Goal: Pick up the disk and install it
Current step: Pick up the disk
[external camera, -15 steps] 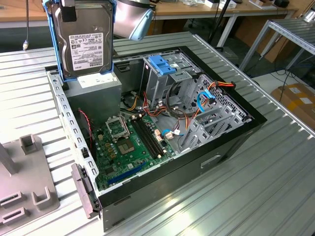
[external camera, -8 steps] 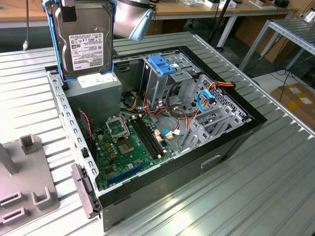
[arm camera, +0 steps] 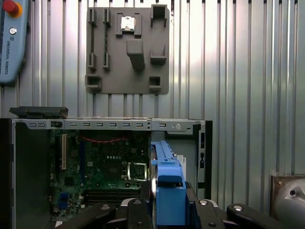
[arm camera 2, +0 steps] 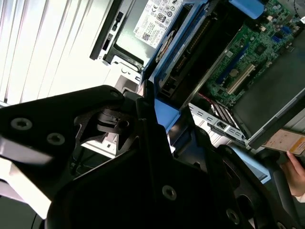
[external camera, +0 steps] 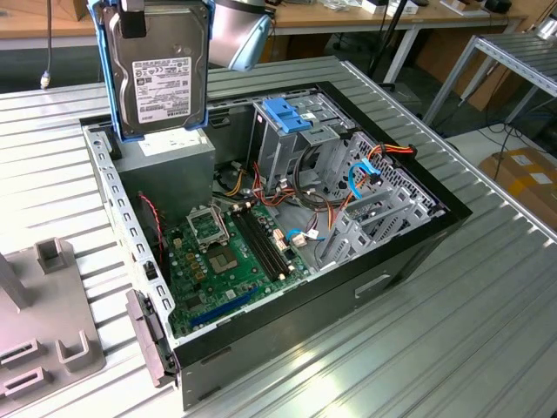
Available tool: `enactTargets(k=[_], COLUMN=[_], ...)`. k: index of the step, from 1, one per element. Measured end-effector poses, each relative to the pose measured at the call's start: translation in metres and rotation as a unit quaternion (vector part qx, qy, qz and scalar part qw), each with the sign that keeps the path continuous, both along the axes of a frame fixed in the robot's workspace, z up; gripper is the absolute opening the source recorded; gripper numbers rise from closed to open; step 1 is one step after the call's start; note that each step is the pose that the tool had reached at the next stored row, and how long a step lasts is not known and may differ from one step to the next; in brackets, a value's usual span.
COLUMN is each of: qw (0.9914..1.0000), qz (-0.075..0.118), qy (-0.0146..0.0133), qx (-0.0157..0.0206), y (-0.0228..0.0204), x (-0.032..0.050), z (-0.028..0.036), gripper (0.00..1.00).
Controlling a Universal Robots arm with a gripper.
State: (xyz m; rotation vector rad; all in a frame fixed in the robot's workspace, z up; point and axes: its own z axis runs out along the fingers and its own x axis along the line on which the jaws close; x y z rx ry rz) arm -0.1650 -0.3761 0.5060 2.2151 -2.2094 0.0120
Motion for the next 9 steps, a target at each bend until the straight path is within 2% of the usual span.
enactTargets(k=[9], qw=[1.0], qz=[0.0], qy=[0.0], qx=[0.0], y=[0.0], x=[0.0006], z=[0.0], gripper=[0.36])
